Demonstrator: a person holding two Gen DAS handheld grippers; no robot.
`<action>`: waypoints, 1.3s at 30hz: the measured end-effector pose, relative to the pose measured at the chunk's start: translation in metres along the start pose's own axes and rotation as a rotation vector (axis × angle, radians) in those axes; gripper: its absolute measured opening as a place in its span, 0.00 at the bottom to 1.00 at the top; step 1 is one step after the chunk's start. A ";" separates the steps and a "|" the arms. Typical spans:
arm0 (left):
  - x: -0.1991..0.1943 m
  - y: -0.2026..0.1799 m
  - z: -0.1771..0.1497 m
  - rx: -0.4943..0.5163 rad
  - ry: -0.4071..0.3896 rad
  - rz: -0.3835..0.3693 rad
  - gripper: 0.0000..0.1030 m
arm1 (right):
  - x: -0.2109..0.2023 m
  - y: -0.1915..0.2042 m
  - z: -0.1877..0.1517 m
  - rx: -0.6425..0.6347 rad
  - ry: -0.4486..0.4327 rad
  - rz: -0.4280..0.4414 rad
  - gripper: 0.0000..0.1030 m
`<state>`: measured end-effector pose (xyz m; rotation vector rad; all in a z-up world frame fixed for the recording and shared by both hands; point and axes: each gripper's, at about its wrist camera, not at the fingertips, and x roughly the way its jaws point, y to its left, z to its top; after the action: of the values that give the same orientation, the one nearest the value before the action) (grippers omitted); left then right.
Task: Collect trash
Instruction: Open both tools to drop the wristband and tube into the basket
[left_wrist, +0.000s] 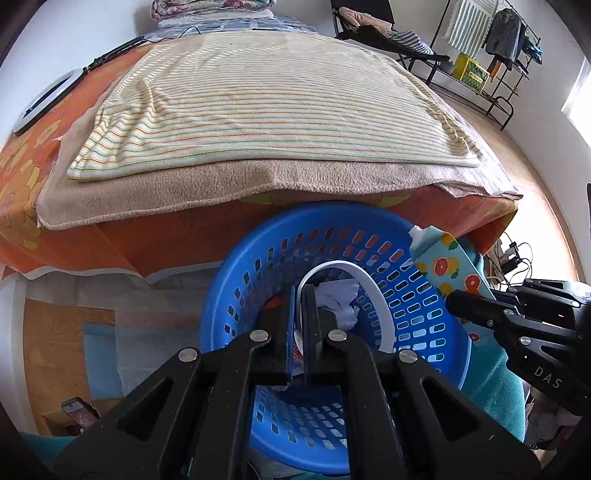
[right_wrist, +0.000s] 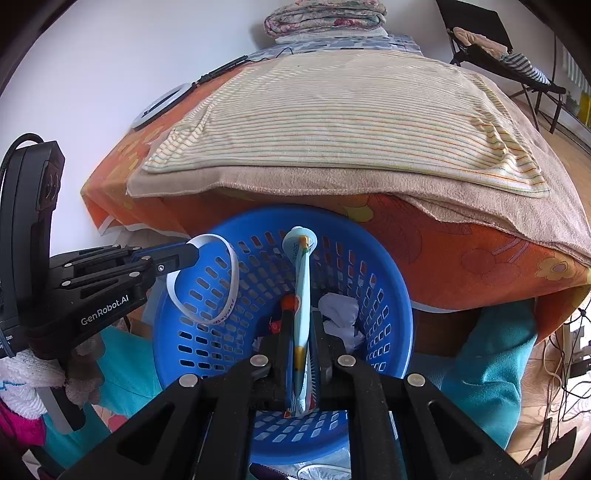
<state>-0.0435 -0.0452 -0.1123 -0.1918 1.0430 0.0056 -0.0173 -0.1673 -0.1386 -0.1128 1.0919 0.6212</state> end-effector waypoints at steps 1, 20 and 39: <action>0.001 -0.001 0.000 0.002 0.003 0.002 0.01 | 0.001 0.000 0.000 0.001 0.002 -0.001 0.05; 0.029 0.006 -0.012 -0.022 0.094 0.058 0.23 | 0.026 -0.003 -0.003 0.014 0.045 -0.020 0.25; 0.026 0.020 -0.011 -0.094 0.100 0.080 0.65 | 0.020 -0.016 -0.002 0.078 0.048 -0.063 0.83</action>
<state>-0.0419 -0.0300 -0.1431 -0.2375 1.1510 0.1190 -0.0045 -0.1731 -0.1596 -0.0951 1.1533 0.5212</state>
